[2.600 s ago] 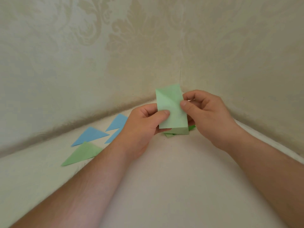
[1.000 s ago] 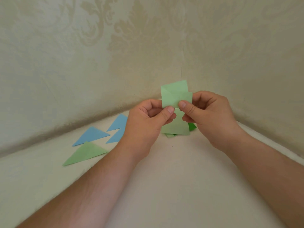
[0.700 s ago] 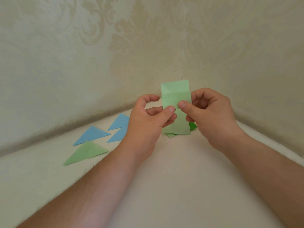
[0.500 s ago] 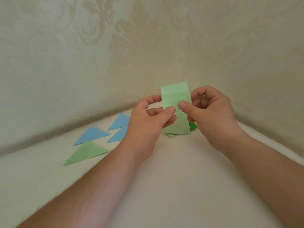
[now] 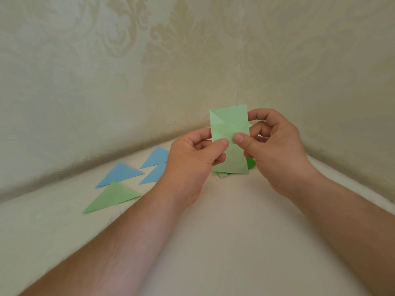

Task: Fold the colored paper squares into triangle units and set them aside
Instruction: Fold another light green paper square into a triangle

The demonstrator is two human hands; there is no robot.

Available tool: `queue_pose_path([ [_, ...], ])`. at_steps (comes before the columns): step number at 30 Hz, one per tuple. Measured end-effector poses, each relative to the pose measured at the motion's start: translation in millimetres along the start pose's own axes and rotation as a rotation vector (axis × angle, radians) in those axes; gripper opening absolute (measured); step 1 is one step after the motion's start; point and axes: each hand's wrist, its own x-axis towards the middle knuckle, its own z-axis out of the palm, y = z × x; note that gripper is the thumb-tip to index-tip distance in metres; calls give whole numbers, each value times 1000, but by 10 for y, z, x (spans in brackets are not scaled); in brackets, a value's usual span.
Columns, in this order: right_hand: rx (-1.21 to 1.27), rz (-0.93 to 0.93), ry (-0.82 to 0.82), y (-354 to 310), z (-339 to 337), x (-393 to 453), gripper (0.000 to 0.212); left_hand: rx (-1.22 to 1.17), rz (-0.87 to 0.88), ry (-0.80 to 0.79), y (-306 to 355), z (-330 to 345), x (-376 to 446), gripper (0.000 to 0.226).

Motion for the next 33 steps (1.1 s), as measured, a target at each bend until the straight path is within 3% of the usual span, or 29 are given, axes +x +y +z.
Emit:
queue_pose_path([
  [4,106,123,-25,-18,-7,4,29,-7,8,-5,10,-12,-5,20],
  [9,24,258,-252,23,20,-33,11,31,35,20,9,-13,-16,15],
  [17,-93,229,-218,26,-12,-13,14,221,157,19,4,-31,-29,18],
  [24,-110,198,-249,14,-13,-13,12,292,116,-35,7,-80,12,8],
  [28,-110,193,-259,13,-18,-21,13,356,74,-67,-24,-117,29,25],
  [33,-115,229,-243,22,-33,-2,7,407,104,-69,-28,-150,44,11],
])
